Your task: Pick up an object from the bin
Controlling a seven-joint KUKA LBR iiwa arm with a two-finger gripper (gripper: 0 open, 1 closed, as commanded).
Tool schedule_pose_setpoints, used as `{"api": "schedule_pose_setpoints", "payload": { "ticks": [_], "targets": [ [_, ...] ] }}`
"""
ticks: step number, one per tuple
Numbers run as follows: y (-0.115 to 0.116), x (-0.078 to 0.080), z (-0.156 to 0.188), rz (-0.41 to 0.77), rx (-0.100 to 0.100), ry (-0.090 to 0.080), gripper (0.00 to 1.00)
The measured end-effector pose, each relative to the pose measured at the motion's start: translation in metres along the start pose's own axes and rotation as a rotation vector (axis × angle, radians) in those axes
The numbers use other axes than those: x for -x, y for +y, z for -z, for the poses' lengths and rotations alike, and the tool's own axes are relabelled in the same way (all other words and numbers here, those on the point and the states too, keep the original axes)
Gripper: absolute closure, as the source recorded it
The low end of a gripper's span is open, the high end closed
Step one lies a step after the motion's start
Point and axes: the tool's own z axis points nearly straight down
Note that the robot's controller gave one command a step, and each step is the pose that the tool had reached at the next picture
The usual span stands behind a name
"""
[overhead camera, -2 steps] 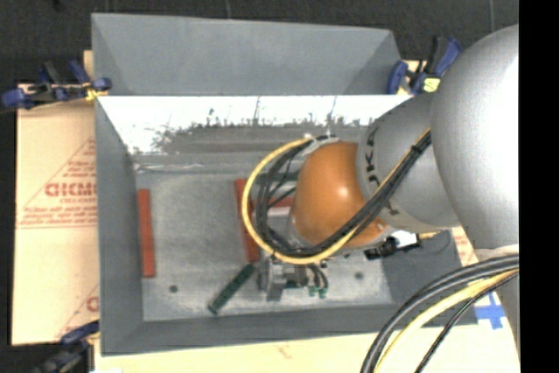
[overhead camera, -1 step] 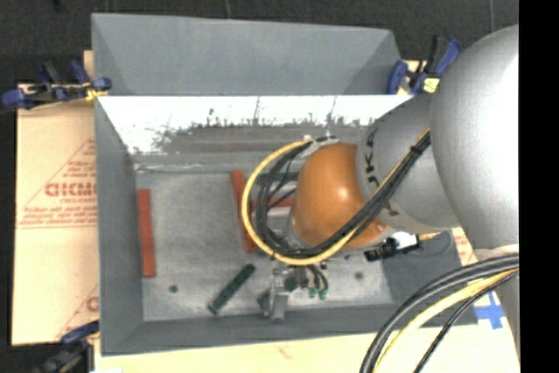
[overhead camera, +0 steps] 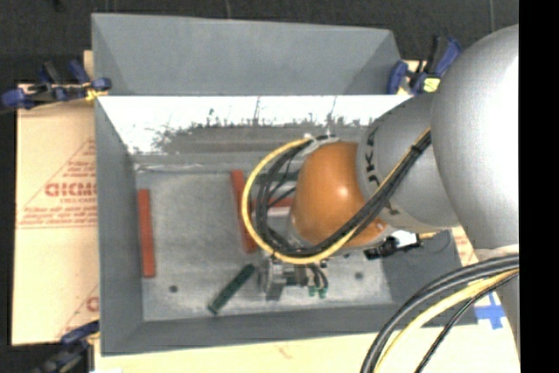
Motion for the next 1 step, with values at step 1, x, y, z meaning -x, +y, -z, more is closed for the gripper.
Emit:
{"api": "schedule_pose_setpoints", "payload": {
  "ticks": [1],
  "targets": [
    [-0.0003, -0.0016, -0.0016, 0.0, -0.001, 0.004, 0.0]
  ]
}}
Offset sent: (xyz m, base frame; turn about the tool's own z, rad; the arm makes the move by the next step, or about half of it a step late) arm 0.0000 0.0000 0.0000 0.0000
